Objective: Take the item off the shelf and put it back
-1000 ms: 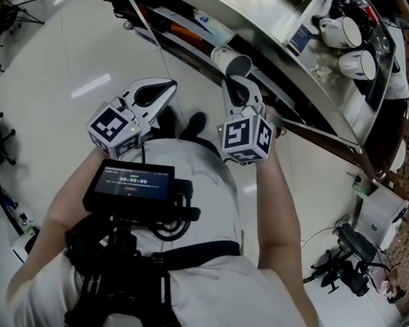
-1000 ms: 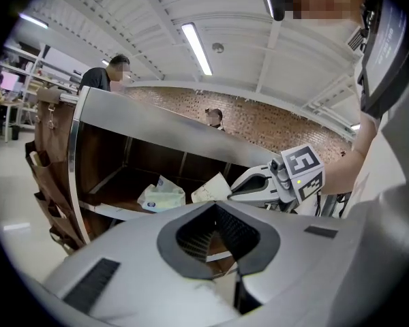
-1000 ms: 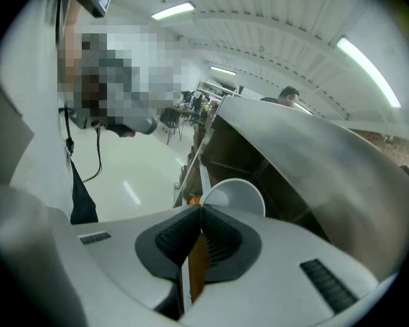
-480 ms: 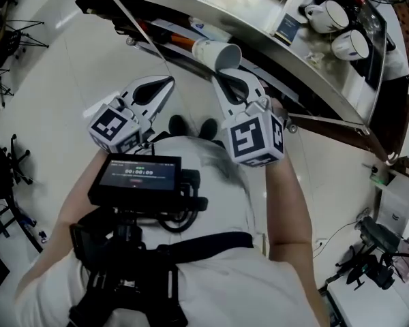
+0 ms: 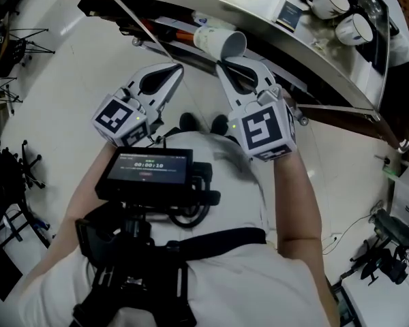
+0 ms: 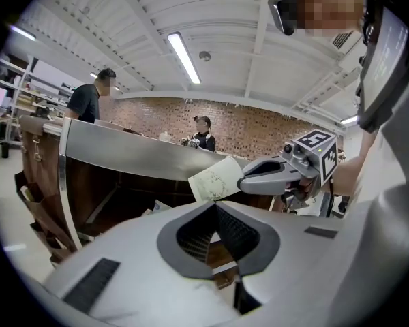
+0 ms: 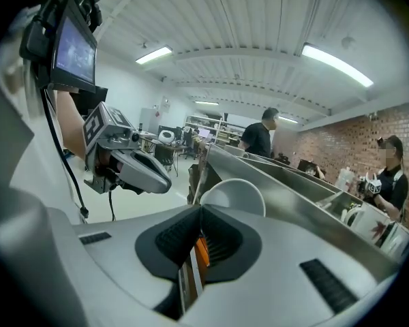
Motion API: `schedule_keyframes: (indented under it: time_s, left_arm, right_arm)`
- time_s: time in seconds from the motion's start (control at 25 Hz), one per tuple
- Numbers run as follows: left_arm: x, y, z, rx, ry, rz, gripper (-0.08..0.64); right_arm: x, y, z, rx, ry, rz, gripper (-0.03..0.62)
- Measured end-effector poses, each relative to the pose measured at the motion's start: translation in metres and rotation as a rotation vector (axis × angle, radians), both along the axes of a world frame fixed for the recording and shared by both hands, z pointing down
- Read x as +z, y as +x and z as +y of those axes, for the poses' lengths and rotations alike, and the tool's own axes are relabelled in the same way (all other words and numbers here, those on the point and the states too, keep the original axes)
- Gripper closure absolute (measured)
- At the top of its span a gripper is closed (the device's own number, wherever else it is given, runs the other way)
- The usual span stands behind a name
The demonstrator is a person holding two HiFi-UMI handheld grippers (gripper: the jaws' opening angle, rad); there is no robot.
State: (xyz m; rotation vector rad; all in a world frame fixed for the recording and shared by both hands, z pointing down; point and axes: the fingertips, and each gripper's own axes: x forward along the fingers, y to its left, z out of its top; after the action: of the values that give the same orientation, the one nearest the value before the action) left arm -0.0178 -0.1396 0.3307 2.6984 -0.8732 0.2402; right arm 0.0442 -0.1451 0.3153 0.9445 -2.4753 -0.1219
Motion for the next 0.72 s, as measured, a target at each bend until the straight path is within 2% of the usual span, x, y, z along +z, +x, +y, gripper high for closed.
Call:
schedule_keyframes:
  time_s: [0.72]
  left_arm:
    - [-0.0091, 0.0094, -0.0007, 0.033, 0.028, 0.001, 0.558]
  right_arm:
    - [0.0001, -0.0012, 0.0045, 0.007, -0.007, -0.017, 0.575]
